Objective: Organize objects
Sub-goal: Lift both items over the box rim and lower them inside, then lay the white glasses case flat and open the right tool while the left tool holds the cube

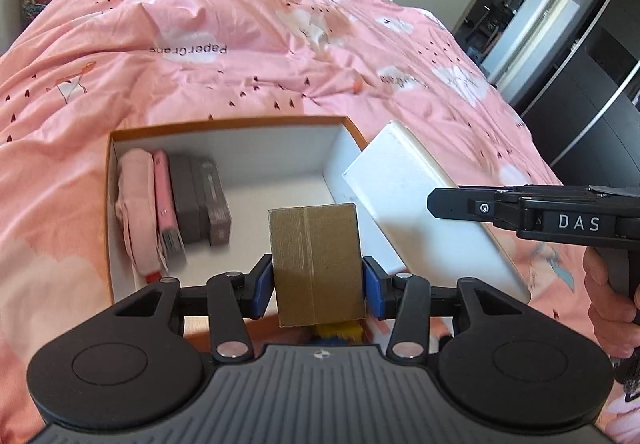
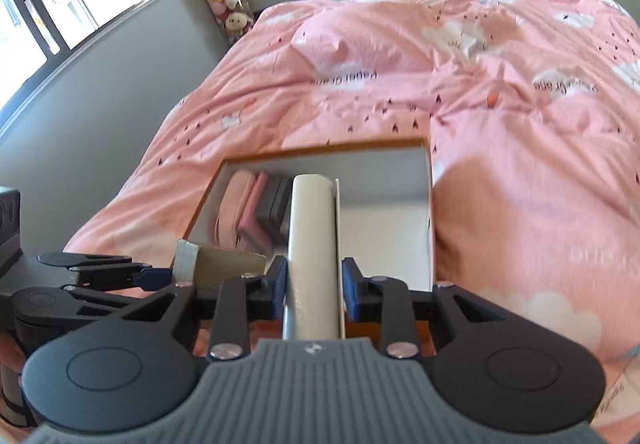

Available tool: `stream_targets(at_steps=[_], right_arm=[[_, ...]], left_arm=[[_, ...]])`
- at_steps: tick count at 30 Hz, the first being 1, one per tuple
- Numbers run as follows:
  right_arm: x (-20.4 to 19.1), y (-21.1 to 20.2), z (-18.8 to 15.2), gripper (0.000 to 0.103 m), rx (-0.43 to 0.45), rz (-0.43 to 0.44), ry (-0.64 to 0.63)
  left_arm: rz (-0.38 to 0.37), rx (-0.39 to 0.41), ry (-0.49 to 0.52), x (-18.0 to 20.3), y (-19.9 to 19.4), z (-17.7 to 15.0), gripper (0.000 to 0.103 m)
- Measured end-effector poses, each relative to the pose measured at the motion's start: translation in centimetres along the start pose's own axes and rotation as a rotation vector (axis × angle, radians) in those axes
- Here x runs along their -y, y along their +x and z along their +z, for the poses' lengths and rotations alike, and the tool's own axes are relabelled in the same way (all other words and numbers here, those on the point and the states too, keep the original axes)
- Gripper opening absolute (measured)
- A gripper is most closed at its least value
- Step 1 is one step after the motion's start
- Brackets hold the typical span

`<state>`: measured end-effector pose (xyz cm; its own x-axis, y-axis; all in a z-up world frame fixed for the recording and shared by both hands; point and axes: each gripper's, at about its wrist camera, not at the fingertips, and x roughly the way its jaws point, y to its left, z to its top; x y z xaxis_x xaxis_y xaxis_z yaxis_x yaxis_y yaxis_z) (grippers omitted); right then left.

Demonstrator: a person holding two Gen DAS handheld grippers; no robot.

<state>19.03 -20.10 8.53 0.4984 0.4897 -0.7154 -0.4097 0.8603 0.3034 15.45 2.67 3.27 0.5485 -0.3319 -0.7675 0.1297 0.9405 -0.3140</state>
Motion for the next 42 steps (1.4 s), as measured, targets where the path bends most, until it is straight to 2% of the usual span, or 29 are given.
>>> stream_targets(at_steps=[5,9,18,22,28,36,42], right_arm=[[0.9,3.7,3.4,0.03,0.001,-0.033,0.025],[1.6,8.1,4.9,0.03,-0.021,-0.096,0.023],[3.3,15.7,2.7,0.031,-0.18,-0.195,0.025],[2.8,16.9,2.3,0.03,-0.196,-0.262,-0.061],[1.1,18.2,2.0,0.03,-0.199,-0.407,-0.259],[1.0,19.2,1.6,0.031,-0.233,-0.485,-0.33],[0.8,19.8,1.8,0.031,-0.295,-0.51,-0.365]], left_arm=[[0.045,-0.006,-0.049,-1.5,2.8,2.2,0.052],[0.071,-0.024,-0.07,-2.4,4.9,2.8,0.052],[0.047,-0.105,-0.111,-3.7,8.4,2.0,0.052],[0.048,-0.123,-0.12,-4.2,9.0,1.7,0.052],[0.05,-0.127,-0.128,-4.4,9.5,1.9,0.052],[0.05,-0.131,-0.136,-4.5,9.8,2.1,0.052],[0.049,-0.131,-0.14,-4.5,9.8,2.1,0.052]])
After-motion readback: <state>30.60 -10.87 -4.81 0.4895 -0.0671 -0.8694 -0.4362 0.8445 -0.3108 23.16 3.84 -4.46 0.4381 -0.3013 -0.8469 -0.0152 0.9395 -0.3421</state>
